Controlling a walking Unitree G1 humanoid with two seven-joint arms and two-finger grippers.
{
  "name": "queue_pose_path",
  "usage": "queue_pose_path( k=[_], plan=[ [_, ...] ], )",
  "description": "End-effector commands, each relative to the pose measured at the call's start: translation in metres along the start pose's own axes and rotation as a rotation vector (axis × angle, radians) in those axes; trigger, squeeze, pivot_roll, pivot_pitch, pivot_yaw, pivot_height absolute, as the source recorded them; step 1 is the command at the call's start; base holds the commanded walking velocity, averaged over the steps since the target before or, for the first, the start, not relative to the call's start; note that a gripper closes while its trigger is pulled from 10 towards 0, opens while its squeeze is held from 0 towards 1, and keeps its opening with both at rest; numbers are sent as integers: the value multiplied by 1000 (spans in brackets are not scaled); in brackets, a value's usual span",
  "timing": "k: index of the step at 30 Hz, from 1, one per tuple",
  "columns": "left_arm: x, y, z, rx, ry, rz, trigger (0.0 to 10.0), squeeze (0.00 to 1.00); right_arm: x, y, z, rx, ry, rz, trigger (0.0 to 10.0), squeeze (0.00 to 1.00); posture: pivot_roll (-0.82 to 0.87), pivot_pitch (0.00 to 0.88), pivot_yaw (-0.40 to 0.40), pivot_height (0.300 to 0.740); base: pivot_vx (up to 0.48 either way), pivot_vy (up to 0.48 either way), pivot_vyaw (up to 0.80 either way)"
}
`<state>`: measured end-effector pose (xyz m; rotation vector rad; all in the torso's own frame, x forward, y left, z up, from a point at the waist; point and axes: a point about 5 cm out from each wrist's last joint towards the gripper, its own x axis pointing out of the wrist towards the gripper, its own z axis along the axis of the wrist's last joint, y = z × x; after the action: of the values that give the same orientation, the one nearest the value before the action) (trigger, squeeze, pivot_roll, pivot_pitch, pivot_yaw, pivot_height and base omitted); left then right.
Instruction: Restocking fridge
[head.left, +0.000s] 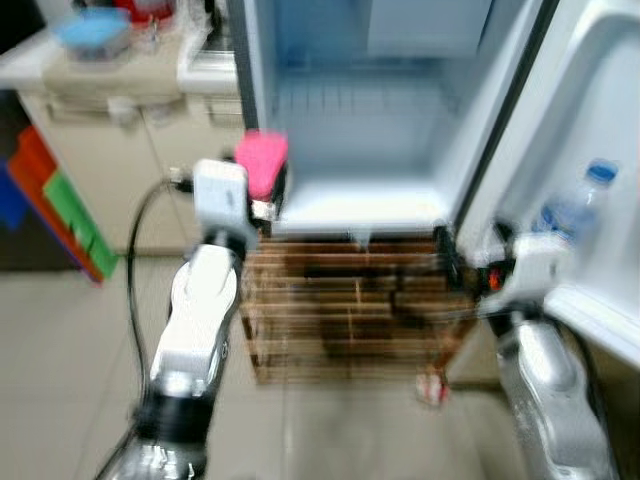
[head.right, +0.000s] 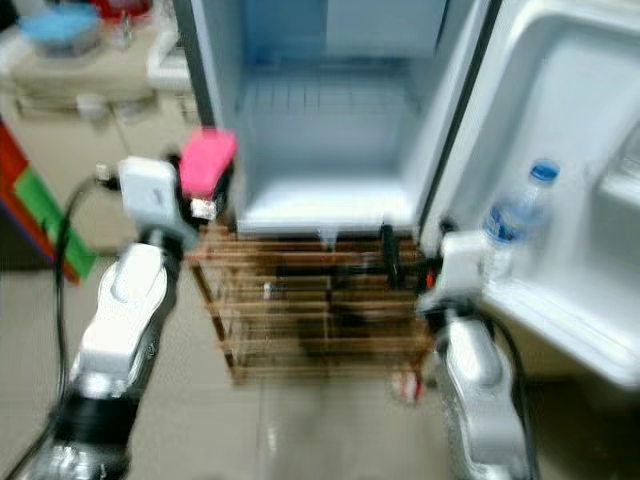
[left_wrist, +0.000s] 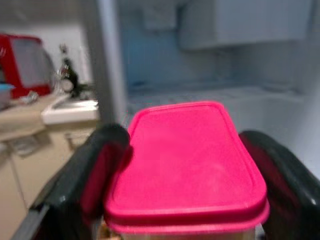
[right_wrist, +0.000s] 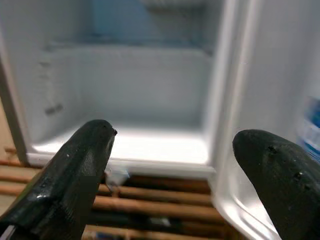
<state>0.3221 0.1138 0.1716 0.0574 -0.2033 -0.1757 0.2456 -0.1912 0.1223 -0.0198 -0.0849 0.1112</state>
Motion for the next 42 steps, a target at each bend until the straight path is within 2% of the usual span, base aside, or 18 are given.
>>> queue_pose_path(
  k=[1, 2, 4, 7, 11, 16, 25, 31, 35, 42],
  plan=[
    [7, 1, 1, 16, 2, 8, 10000, 0, -5, -6, 3, -11, -3, 1, 10000, 0, -134, 0, 12, 740, 0, 0, 0],
    [12, -3, 0, 16, 7, -3, 10000, 0, -14, -12, -1, -38, 23, -4, 10000, 0, -158, 0, 15, 740, 0, 0, 0],
    [14, -4, 0, 18, 13, -12, 10000, 0, -18, -15, -3, -51, 34, -7, 10000, 0, -158, 0, 15, 740, 0, 0, 0],
    [33, -11, -4, -17, 35, -39, 10000, 0, -36, -23, -7, -74, 79, -11, 10000, 0, -201, 0, 35, 740, 86, 0, 0],
    [43, -12, -4, -22, 40, -45, 10000, 0, -39, -20, -6, -68, 80, -12, 10000, 0, -215, 0, 45, 740, 341, 139, 0],
    [50, -15, -4, -19, 39, -55, 10000, 0, -46, -13, -10, -54, 101, 29, 10000, 0, -226, 0, 49, 740, 411, 200, 0],
    [51, -32, -2, -29, -11, -119, 10000, 0, -50, -17, -13, -52, 123, 16, 10000, 0, -227, 0, 48, 740, 434, 0, 0],
    [49, -39, -3, -49, -20, -147, 10000, 0, -50, -13, -14, -47, 126, 29, 10000, 0, -226, 0, 47, 740, 439, 0, 0],
    [48, -44, 0, -30, -51, -160, 10000, 0, -50, -9, -15, -42, 127, 48, 10000, 0, -226, 0, 48, 740, 337, 0, 0],
    [46, -47, -8, -58, -1, -148, 10000, 0, -54, -9, -17, -50, 149, 64, 10000, 0, -233, 0, 45, 740, 0, 0, 0]
  ],
)
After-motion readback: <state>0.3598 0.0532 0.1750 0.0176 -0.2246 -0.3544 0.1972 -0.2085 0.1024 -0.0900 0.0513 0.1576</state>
